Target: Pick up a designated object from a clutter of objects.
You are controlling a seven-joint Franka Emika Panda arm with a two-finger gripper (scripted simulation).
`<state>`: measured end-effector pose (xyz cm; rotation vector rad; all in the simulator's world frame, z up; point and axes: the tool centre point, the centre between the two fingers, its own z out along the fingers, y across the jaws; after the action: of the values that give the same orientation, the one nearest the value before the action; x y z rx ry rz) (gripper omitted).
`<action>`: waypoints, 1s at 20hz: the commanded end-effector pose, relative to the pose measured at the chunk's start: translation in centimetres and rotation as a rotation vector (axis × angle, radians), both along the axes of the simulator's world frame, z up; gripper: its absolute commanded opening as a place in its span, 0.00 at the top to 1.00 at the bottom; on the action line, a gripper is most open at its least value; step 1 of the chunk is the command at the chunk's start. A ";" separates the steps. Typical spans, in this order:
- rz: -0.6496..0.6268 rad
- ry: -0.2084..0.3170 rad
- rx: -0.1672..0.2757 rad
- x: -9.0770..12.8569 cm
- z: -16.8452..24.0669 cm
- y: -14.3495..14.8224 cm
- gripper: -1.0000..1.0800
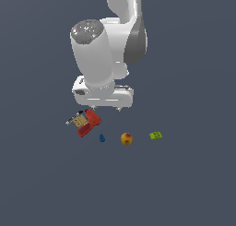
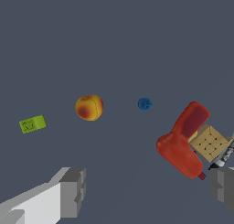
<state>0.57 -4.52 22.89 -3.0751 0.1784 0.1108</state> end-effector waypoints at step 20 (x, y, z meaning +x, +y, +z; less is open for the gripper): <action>-0.357 0.036 0.034 -3.1 -17.4 -12.5 0.00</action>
<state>-2.38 -16.74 5.82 -2.9529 0.6999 0.1501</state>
